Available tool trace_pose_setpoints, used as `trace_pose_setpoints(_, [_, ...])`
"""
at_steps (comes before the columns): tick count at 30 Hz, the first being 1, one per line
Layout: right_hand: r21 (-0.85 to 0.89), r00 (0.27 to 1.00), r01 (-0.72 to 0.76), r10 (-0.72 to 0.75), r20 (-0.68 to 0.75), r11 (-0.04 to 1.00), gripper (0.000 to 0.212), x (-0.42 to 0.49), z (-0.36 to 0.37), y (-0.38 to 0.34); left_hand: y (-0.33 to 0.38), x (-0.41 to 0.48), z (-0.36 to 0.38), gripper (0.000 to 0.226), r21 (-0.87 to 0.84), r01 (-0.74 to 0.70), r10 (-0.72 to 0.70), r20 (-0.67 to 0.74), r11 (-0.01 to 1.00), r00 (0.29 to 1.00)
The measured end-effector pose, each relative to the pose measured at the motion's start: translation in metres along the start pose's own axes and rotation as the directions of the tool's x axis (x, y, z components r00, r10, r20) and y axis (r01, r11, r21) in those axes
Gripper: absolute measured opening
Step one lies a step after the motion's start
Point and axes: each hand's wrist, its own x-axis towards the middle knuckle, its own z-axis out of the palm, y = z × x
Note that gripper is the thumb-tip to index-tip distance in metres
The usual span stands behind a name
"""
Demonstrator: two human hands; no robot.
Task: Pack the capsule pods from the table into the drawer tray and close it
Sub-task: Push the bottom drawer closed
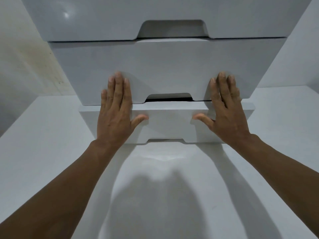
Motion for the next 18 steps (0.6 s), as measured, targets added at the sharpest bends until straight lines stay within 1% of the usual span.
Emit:
trace_pose_setpoints(6, [0.001,1.0,-0.007,0.007,0.015,1.0,0.097,0.002,0.0,-0.001,0.003,0.0,0.0,0.104,0.013,0.002,-0.002,-0.016,1.0,1.0])
trace_pose_setpoints(10, [0.038,0.997,-0.069,0.068,0.03,0.997,0.087,0.002,0.001,-0.005,0.012,0.001,0.001,0.11,0.028,0.043,-0.043,-0.006,0.999,0.999])
trace_pose_setpoints(12, [0.047,0.996,-0.087,0.086,0.03,0.995,0.086,0.003,0.0,-0.006,0.014,0.001,0.002,0.11,0.043,0.052,-0.051,-0.018,0.998,0.999])
trace_pose_setpoints(15, [0.056,0.994,-0.105,0.103,0.037,0.993,0.087,0.004,-0.001,-0.01,0.013,0.001,0.003,0.111,0.079,0.052,-0.05,-0.023,0.996,0.998])
trace_pose_setpoints(18, [0.043,0.995,-0.098,0.097,0.018,0.994,0.093,0.004,-0.001,-0.009,0.011,0.001,0.004,0.111,0.104,0.05,-0.046,-0.04,0.993,0.998])
